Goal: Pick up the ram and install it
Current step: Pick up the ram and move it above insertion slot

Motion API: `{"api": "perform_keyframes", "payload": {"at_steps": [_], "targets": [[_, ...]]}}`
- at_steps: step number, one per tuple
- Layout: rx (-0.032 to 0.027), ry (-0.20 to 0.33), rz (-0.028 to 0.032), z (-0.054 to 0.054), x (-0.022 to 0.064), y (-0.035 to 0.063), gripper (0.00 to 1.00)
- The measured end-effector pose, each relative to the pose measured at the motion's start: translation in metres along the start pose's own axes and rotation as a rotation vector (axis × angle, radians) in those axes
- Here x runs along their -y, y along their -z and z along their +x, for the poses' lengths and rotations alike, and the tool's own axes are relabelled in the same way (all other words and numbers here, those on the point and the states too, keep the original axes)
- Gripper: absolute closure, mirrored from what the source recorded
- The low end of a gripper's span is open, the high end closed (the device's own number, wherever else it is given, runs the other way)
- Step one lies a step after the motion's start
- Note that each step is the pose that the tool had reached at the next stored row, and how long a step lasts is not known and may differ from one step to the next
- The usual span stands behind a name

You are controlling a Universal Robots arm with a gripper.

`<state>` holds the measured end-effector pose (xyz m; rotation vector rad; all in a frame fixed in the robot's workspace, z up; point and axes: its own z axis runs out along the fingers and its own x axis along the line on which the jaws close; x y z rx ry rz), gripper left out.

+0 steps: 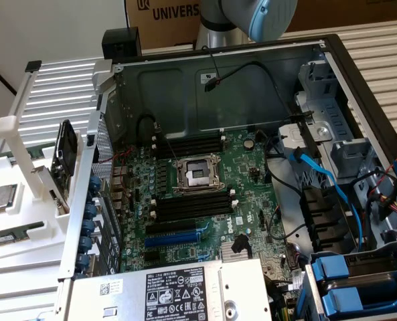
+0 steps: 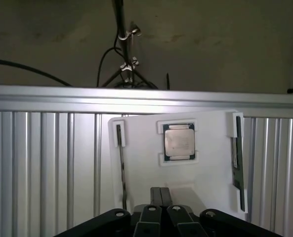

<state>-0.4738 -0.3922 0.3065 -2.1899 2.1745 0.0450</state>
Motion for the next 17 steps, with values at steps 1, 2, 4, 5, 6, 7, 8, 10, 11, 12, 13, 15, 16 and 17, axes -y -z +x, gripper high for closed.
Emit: {"api": "perform_keyframes", "payload": {"at_steps": [1, 2, 4, 5, 6, 7, 8, 10, 11, 12, 13, 15, 16, 17], "targets": [[0.0001, 0.000, 0.0005, 0.000, 0.0000, -0.0018, 0.89], [0.0001, 0.000, 0.0011, 0.000, -0.0001, -0.0038, 0.89], [0.0000, 0.000, 0.0016, 0.000, -0.0001, -0.0073, 0.89], [0.0000, 0.000, 0.0018, 0.001, -0.0002, -0.0090, 0.89], [0.0000, 0.000, 0.0020, 0.001, -0.0002, -0.0108, 0.89], [0.0000, 0.000, 0.0026, 0.001, -0.0002, -0.0127, 0.89], [0.0000, 0.000, 0.0030, 0.001, -0.0003, -0.0144, 0.89], [0.0000, 0.000, 0.0031, 0.001, -0.0004, -0.0158, 0.89], [0.0000, 0.000, 0.0032, 0.001, -0.0004, -0.0166, 0.89], [0.0000, 0.000, 0.0033, 0.001, -0.0004, -0.0177, 0.89], [0.0000, 0.000, 0.0032, 0.001, -0.0004, -0.0190, 0.89], [0.0000, 0.000, 0.0033, 0.002, -0.0005, -0.0227, 0.89], [-0.0001, 0.000, 0.0033, 0.002, -0.0005, -0.0245, 0.89], [0.0000, 0.000, 0.0034, 0.002, -0.0005, -0.0263, 0.89]]}}
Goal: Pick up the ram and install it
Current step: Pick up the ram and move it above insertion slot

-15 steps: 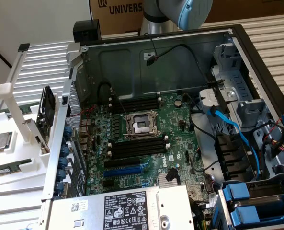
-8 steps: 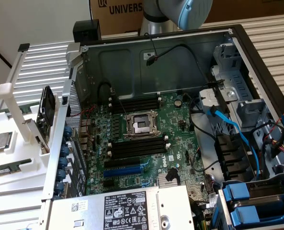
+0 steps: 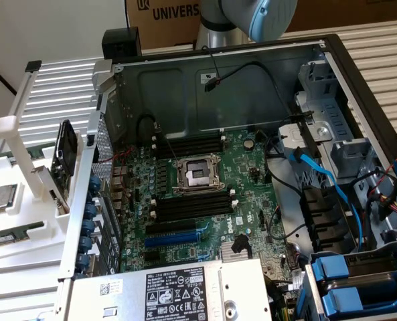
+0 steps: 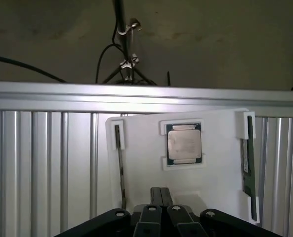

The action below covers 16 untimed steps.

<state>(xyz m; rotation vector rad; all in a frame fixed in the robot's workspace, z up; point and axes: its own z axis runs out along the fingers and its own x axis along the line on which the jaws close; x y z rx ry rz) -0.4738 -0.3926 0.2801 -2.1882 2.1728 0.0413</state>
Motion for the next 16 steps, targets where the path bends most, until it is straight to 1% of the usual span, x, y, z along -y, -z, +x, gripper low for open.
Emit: {"api": "perform_keyframes", "payload": {"at_steps": [9, 16], "targets": [[0.0001, 0.000, 0.0000, 0.003, -0.0003, -0.0163, 0.89], [0.0000, 0.000, 0.0000, 0.014, -0.0007, -0.0284, 0.89]]}}
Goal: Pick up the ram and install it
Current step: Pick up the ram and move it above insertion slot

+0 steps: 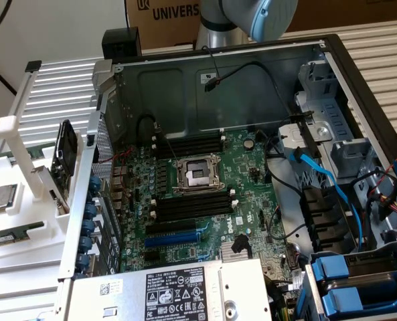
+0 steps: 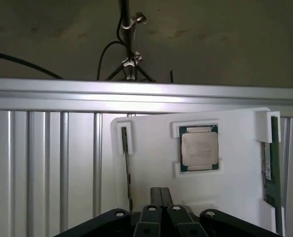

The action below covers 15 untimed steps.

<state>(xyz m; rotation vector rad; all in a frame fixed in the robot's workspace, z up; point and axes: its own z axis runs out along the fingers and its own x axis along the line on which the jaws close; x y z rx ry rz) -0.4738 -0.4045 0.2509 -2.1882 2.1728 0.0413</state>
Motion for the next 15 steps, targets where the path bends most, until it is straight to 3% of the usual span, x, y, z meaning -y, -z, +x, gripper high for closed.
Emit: {"api": "perform_keyframes", "payload": {"at_steps": [15], "targets": [[-0.0003, 0.000, -0.0001, 0.015, -0.0006, -0.0229, 0.89]]}}
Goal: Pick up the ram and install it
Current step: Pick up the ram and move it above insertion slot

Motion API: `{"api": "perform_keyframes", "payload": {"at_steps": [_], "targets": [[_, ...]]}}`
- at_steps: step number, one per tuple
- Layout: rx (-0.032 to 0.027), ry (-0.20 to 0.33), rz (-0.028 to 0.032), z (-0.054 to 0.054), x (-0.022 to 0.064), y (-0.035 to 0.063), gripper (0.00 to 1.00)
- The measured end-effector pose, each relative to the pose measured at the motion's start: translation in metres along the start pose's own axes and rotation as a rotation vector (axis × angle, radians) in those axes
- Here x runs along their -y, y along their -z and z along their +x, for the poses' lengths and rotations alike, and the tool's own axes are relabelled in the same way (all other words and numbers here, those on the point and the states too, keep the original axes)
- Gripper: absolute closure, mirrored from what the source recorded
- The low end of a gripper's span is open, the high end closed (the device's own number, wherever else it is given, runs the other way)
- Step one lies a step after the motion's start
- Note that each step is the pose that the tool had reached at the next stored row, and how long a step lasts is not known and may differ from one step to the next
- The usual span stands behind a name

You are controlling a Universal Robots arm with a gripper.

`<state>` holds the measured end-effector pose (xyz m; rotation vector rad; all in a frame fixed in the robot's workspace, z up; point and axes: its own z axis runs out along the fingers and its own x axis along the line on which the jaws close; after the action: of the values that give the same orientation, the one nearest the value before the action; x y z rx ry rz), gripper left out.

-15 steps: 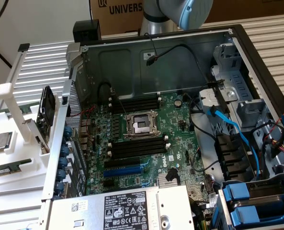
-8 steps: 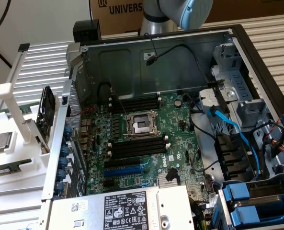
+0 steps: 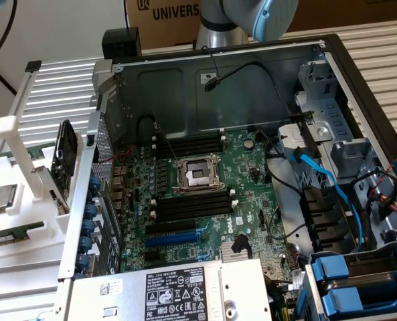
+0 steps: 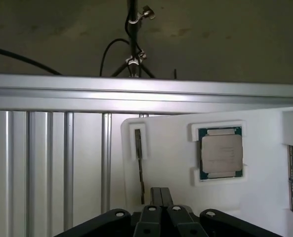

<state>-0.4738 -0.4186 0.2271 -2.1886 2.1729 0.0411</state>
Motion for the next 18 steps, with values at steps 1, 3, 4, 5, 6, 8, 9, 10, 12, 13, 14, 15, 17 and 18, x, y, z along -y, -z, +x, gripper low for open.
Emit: {"api": "perform_keyframes", "payload": {"at_steps": [1, 3, 4, 5, 6, 8, 9, 10, 12, 13, 14, 15, 17, 18], "targets": [[0.0002, 0.000, 0.0001, 0.0015, 0.0000, -0.0004, 0.89], [-0.0005, 0.000, -0.0001, 0.0023, 0.0001, -0.0008, 0.89], [-0.0008, 0.001, 0.0000, 0.0025, 0.0004, -0.0011, 0.89], [-0.0017, 0.002, 0.0000, 0.0025, 0.0007, -0.0016, 0.89], [-0.0020, 0.003, -0.0001, 0.0027, 0.0014, -0.0021, 0.89], [-0.0026, 0.004, 0.0000, 0.0027, 0.0027, -0.0035, 0.89], [-0.0028, 0.004, -0.0002, 0.0028, 0.0037, -0.0040, 0.89], [-0.0029, 0.004, -0.0003, 0.0029, 0.0045, -0.0043, 0.89], [-0.0028, 0.005, -0.0001, 0.0030, 0.0056, -0.0052, 0.89], [-0.0029, 0.004, -0.0002, 0.0031, 0.0056, -0.0054, 0.89], [-0.0032, 0.005, -0.0003, 0.0032, 0.0056, -0.0054, 0.89], [-0.0032, 0.005, -0.0004, 0.0032, 0.0056, -0.0053, 0.89], [-0.0031, 0.005, -0.0003, 0.0032, 0.0057, -0.0054, 0.89], [-0.0032, 0.005, -0.0003, 0.0032, 0.0056, -0.0054, 0.89]]}}
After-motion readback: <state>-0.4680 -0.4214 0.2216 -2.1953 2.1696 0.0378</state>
